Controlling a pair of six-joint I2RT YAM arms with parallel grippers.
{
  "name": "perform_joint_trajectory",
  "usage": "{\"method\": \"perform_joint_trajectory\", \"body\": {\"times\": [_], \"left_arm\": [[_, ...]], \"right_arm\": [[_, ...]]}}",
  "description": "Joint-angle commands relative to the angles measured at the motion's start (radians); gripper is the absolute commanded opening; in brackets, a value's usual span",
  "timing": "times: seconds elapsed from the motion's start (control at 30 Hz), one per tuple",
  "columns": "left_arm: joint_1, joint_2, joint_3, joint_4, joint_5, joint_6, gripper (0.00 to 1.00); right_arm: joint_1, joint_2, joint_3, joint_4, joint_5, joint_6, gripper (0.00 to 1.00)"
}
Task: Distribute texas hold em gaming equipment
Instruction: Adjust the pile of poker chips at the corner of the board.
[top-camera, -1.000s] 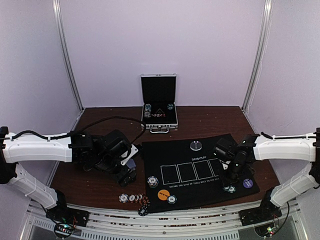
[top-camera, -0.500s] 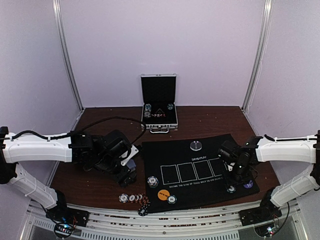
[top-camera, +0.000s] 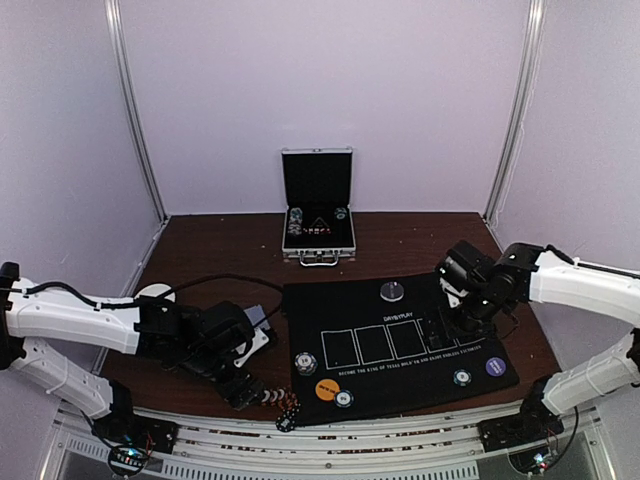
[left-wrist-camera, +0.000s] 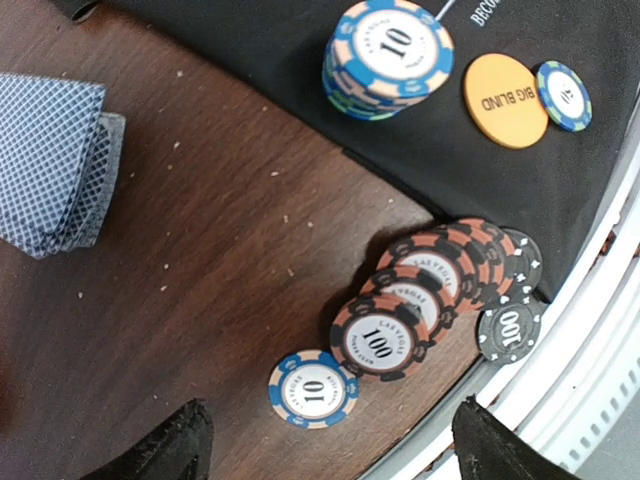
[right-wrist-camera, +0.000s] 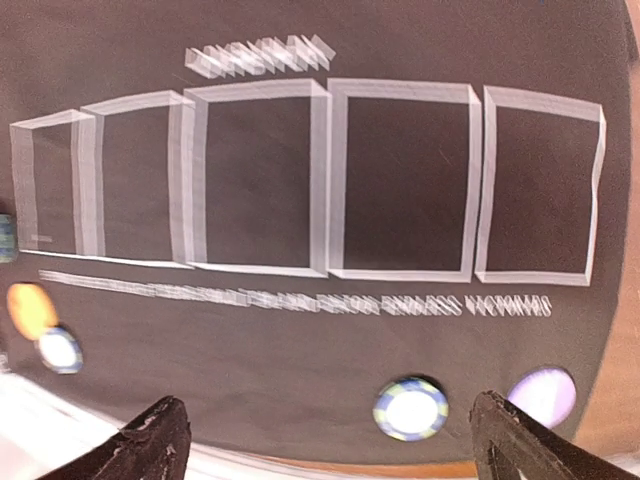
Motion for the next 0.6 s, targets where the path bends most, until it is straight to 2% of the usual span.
{"method": "perform_joint_trajectory", "body": {"times": [0.0, 0.2, 0.4, 0.57], "left_arm": [[0.003, -0.029, -0.033, 0.073, -0.06, -0.101, 0.82], [-0.015, 0.027, -0.046, -0.003, -0.067, -0.156, 0.79], [-0.068, 0.05, -0.056, -0.039, -0.076, -0.22, 0.83], [-0.112, 0.087, -0.047, -0.055, -0.087, -0.249, 0.81]], "right_arm": [[0.016, -0.062, 0.052, 0.092, -0.09, -0.091, 1.0], [0.018, -0.124, 0.052, 0.212, -0.119, -0.134, 1.0], [0.019, -0.129, 0.043, 0.22, -0.152, -0.171, 1.0], [0.018, -0.153, 0.028, 0.265, -0.208, -0.217, 1.0]]}}
